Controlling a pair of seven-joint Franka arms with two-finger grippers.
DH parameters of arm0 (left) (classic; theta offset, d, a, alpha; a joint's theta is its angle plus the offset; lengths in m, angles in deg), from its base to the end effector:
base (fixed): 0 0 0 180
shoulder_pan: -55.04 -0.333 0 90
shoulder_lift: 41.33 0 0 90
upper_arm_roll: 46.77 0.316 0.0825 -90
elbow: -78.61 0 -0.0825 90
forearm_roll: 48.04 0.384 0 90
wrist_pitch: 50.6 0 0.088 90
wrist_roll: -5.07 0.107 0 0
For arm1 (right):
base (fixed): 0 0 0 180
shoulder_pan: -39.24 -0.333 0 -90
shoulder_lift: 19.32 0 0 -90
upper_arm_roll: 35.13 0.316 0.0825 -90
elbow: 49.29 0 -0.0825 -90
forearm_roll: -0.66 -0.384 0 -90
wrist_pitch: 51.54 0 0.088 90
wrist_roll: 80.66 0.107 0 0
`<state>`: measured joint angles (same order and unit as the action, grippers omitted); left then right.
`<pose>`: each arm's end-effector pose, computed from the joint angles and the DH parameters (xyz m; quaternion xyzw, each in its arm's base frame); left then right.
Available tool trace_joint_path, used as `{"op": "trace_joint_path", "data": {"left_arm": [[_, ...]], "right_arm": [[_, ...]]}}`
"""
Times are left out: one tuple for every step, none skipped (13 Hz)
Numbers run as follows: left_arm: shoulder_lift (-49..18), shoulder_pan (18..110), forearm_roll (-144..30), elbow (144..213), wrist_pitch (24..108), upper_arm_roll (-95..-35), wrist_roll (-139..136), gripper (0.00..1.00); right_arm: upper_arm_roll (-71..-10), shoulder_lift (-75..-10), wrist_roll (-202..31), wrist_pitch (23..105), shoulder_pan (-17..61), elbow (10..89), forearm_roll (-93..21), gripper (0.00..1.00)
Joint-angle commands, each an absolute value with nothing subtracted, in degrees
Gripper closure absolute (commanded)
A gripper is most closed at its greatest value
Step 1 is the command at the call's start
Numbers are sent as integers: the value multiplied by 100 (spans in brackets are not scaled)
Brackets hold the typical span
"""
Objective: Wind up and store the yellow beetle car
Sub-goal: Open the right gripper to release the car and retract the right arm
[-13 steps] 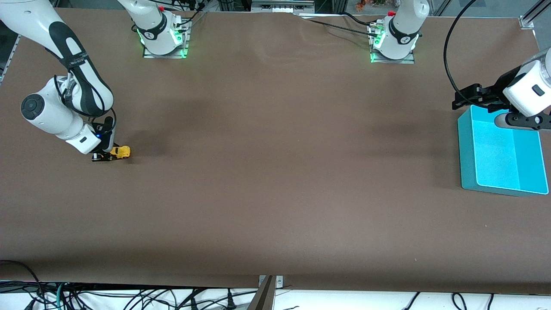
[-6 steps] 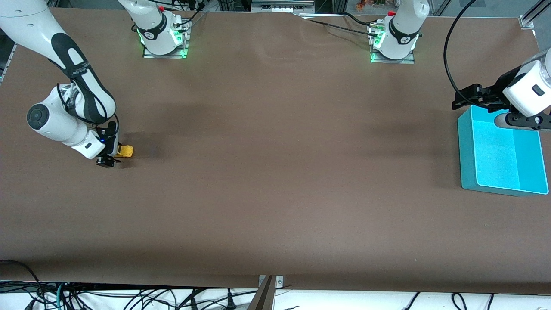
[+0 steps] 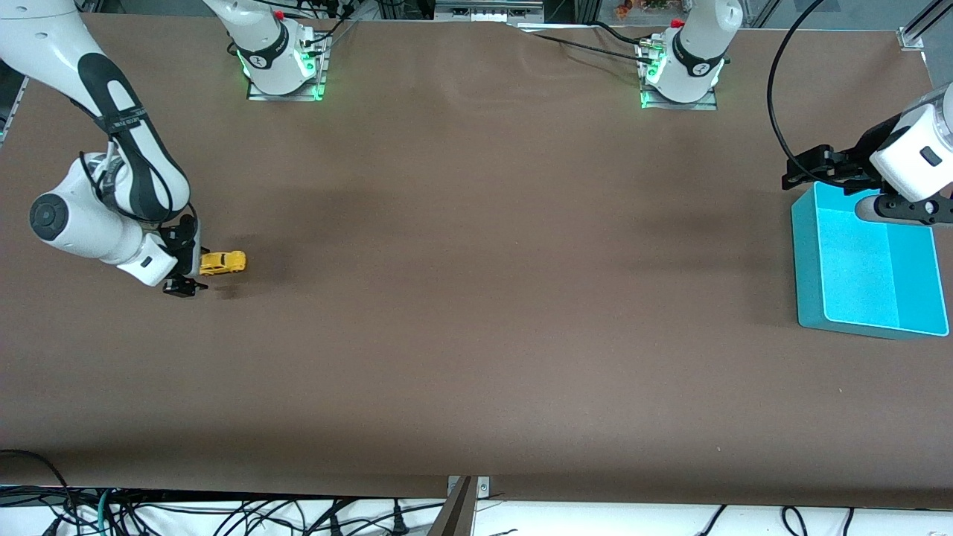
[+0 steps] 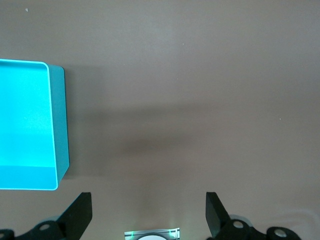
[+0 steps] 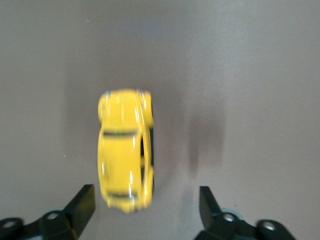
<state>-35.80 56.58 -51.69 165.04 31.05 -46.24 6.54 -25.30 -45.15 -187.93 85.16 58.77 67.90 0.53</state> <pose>0.5664 -0.0178 0.5881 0.9952 -0.0233 -0.0897 0.0317 0.5768 -0.0994 0.2120 -0.6630 -0.7458 -0.0055 0.0643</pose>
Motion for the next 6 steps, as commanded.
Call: {"op": "trace_joint_path", "data": {"left_arm": [[-3535, 5627, -5129, 16369, 3079, -4651, 798, 0], [-3535, 5627, -5129, 16369, 3079, -4651, 798, 0], [-3535, 5627, -5129, 16369, 3079, -4651, 798, 0], [-3535, 5627, -5129, 16369, 3079, -4651, 798, 0], [-3535, 5627, -5129, 16369, 3079, -4651, 798, 0], [-3535, 5627, -5129, 16369, 3079, -4651, 798, 0]], "right_arm": [[-2431, -4245, -18771, 7629, 5989, 6446, 31, 0], [-2440, -4192, -18745, 7243, 5989, 6236, 4, 0], [-2449, -4165, -18710, 6830, 5989, 5955, 4, 0], [-2458, -4104, -18518, 6434, 5981, 5656, 13, 0], [-2467, -4008, -18290, 6108, 5989, 5445, 22, 0], [-2458, -3894, -18009, 5913, 5981, 5286, 48, 0]]}}
